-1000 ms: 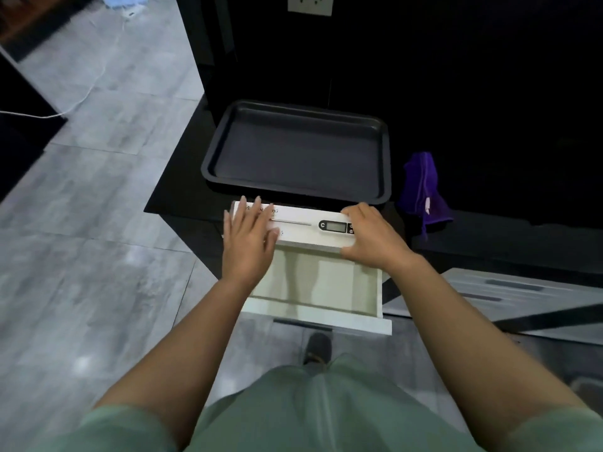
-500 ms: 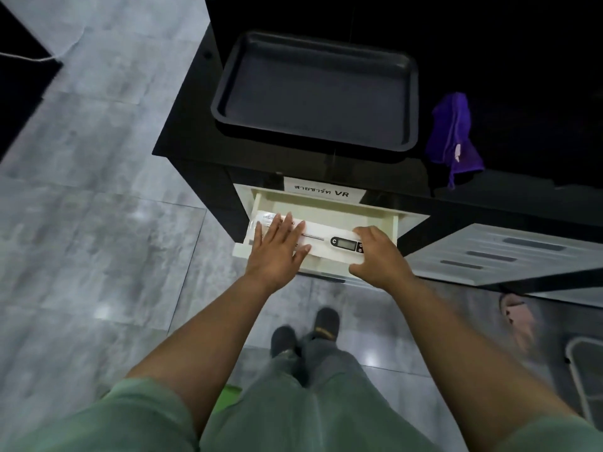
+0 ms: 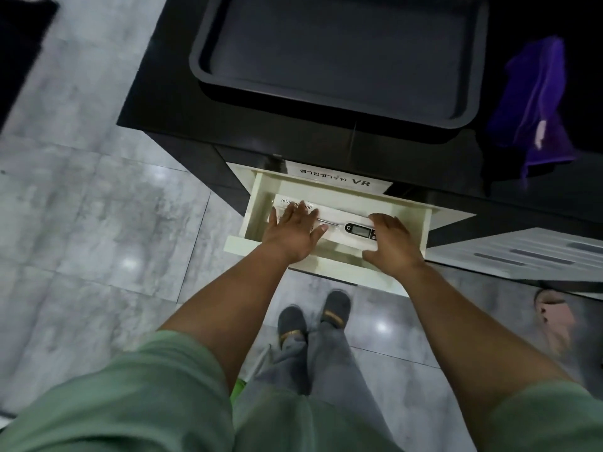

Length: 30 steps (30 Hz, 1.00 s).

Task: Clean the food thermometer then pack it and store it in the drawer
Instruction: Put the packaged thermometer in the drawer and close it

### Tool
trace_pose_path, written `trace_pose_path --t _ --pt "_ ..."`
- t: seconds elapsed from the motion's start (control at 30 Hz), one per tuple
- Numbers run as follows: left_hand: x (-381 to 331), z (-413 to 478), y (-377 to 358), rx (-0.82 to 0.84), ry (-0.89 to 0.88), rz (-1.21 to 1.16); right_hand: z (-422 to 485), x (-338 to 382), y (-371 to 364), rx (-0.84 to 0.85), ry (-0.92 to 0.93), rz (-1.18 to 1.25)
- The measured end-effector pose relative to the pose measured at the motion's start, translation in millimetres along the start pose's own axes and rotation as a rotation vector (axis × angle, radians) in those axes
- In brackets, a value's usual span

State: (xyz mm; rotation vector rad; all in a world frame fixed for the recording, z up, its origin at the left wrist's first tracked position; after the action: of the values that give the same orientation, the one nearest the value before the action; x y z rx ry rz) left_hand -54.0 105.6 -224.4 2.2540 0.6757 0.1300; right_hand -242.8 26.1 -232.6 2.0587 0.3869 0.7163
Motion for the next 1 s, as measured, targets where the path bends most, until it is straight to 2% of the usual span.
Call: trace_pose_path --t 0.2,0.47,0.67,0.8,1.0 --pt "-2 38 -18 0.096 0.059 -0.023 29 -18 -28 0.078 0.016 0.031" --pt "-12 56 -32 0.216 0.106 0.078 47 -26 -54 0.176 0.048 -0.031" --pt "-10 58 -38 0.184 0.126 0.170 52 -22 -61 0.223 0.021 -0.069" --pt "-7 51 -33 0.160 0.151 0.132 42 -20 -49 0.216 -0.039 -0.051" --pt "3 13 -20 0.080 0.159 0.032 1 -7 -15 0.107 -0.067 -0.086"
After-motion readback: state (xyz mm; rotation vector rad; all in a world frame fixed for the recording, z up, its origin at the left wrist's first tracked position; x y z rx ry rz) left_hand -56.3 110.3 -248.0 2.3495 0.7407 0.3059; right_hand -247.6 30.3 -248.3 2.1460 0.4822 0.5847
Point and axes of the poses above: each hand's wrist, its own z-axis towards the middle knuckle, its own y-axis out of the back of the hand, x = y × z, the point moved 4 cm from there along z, towards the middle knuckle, and after that the axes turned 9 degrees about y, right-handed, at the moved point
